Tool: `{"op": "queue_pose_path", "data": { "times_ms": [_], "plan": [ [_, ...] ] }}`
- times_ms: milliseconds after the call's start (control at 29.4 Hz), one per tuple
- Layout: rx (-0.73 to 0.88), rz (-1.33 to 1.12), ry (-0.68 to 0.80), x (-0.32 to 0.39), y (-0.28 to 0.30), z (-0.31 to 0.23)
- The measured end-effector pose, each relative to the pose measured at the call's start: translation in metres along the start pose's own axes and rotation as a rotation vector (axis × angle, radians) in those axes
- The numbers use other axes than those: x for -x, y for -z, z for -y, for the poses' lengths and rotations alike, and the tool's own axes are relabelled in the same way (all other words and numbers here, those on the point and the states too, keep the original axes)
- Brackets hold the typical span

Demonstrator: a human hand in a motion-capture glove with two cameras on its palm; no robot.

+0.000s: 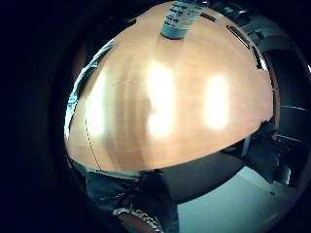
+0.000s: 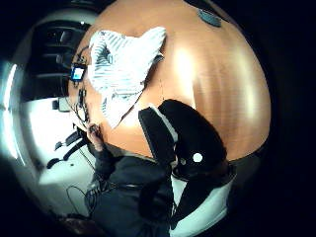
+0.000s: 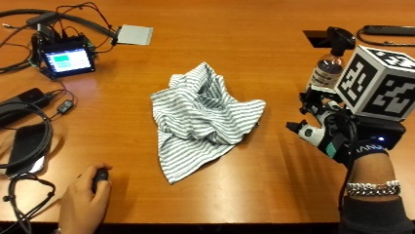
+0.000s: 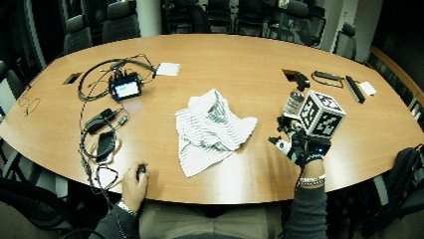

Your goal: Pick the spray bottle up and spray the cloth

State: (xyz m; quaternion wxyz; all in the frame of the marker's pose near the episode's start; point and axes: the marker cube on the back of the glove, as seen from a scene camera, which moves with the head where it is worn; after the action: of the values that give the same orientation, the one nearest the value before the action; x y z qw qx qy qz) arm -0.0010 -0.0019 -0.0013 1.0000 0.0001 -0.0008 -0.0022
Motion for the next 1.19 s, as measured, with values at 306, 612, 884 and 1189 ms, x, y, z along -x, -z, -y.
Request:
{"op": "queue_pose_path", "data": {
  "times_ms": [306, 612, 884, 1189],
  "plan": [
    [-0.018, -0.004, 0.011, 0.002, 0.005, 0.007],
    [-0.038, 0.007, 0.039, 0.008, -0.001, 0.016],
    [-0.359, 0.247, -0.050, -0.004, 0.006, 0.055],
    [-0.406, 0.562, -0.155, -0.017, -0.009, 0.108]
  ]
}}
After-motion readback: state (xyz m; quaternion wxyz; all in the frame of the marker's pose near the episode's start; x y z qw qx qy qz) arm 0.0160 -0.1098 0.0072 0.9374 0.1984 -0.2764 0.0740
